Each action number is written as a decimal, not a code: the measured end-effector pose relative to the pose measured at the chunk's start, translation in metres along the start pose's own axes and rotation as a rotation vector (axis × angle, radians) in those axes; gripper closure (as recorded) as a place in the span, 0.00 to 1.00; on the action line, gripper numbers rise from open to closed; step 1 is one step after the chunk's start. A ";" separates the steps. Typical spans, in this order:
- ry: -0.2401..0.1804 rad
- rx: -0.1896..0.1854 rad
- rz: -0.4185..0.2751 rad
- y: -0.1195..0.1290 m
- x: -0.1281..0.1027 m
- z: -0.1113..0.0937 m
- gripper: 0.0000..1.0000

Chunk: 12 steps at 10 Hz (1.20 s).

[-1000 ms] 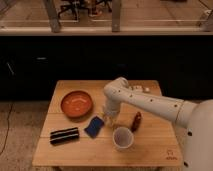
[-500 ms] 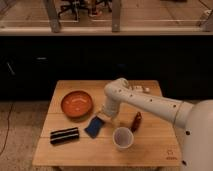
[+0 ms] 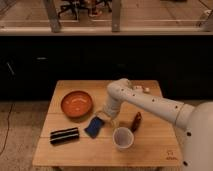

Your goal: Wipe the white sponge on the table

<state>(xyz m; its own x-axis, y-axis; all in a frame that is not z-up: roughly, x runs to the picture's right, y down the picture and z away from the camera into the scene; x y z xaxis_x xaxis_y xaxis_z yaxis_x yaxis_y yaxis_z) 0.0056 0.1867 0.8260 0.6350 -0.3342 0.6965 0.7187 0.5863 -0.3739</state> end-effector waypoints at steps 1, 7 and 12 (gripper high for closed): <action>-0.010 -0.001 0.011 0.000 -0.002 0.002 0.20; -0.032 -0.003 0.004 -0.026 -0.025 0.014 0.20; -0.039 -0.007 -0.005 -0.034 -0.029 0.024 0.20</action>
<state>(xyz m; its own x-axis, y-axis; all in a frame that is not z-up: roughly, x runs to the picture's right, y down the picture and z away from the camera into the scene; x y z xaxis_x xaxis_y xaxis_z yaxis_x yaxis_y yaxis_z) -0.0434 0.1941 0.8332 0.6198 -0.3079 0.7218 0.7239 0.5793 -0.3745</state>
